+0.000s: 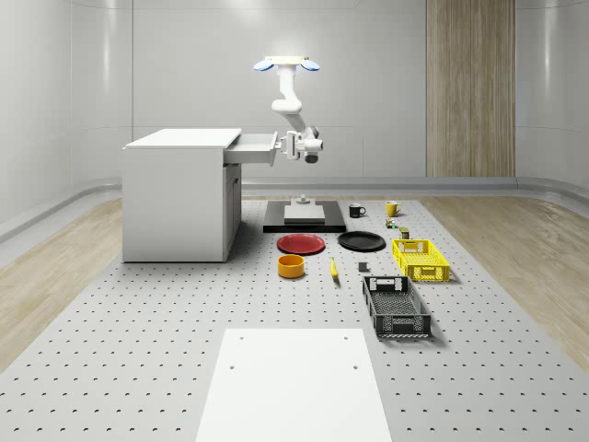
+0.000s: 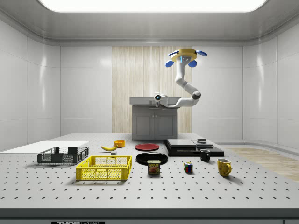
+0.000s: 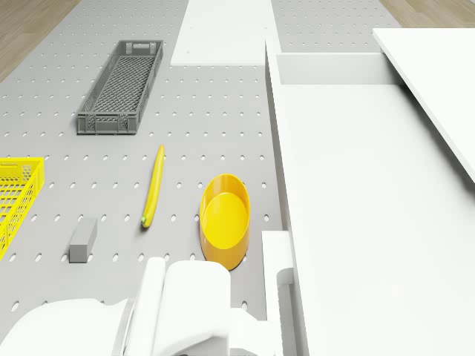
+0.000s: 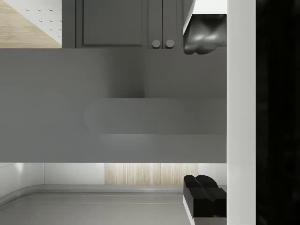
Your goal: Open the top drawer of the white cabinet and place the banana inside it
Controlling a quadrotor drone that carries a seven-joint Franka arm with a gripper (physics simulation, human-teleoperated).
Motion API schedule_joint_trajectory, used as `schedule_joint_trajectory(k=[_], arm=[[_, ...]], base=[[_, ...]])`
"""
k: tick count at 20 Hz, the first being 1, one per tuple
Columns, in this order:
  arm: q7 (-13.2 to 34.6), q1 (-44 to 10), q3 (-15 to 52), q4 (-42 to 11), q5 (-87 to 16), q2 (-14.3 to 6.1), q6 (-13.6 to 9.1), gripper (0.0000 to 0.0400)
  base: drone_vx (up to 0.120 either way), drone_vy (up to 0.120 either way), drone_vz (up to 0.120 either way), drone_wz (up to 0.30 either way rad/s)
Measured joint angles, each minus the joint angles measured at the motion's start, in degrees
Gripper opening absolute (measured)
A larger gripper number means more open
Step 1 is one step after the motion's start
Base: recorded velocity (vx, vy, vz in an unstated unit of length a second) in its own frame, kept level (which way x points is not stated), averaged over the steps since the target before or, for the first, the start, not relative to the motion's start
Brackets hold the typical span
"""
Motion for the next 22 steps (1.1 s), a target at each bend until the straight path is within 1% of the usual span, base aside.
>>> schedule_joint_trajectory(k=[5,13,22], arm=[[0.5,1.1,-0.6,-0.1,-0.8,-0.9,0.9,0.0396],[1.4,2.9,-1.5,-0.2,-2.0,-2.4,2.3,0.0399],[2.3,4.6,-2.3,-0.4,-3.2,-4.0,3.9,0.0400]], base=[[0.000,0.000,0.000,0.000],[0.000,0.005,0.000,0.000],[0.000,0.120,0.000,0.000]])
